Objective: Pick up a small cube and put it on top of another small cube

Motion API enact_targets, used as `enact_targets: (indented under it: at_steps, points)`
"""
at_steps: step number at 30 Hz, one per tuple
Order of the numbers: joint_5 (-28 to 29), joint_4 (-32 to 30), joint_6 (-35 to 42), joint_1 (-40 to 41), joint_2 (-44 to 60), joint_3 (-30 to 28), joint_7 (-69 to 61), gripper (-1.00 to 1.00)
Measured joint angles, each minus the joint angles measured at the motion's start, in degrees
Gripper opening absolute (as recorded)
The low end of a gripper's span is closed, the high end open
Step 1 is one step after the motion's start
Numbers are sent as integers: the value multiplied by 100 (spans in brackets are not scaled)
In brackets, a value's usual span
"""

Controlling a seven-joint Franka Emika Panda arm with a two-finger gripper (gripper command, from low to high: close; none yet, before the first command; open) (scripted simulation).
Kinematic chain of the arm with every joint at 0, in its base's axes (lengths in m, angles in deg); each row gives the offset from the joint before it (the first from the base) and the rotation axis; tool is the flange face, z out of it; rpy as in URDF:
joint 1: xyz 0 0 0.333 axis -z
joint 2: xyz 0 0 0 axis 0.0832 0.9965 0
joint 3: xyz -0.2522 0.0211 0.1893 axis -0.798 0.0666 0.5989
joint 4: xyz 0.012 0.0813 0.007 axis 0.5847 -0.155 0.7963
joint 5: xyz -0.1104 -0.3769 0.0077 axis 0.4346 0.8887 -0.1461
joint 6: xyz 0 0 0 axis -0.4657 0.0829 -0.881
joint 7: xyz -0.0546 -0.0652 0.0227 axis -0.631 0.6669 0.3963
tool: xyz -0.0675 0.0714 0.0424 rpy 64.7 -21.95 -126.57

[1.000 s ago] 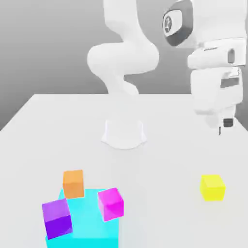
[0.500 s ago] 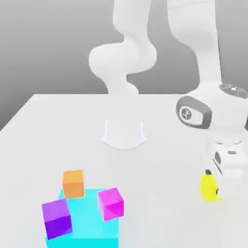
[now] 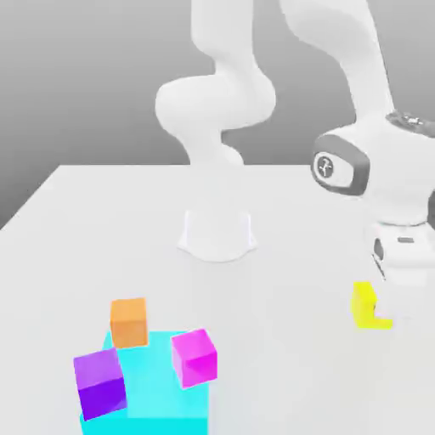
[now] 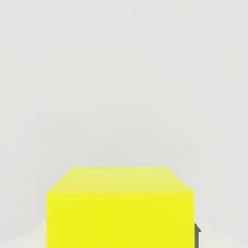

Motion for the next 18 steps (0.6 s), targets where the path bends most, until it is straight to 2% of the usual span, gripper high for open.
enact_targets:
  at_steps: [9,13,14,18]
  points:
    - [-210,776,1613,1890,-851,-927,2105,-100]
    - [-330,682,988,1987,-317,-1016,2236,-100]
    - [-344,649,834,2011,-195,-995,2232,100]
    - [-345,649,834,2014,-195,-995,2232,100]
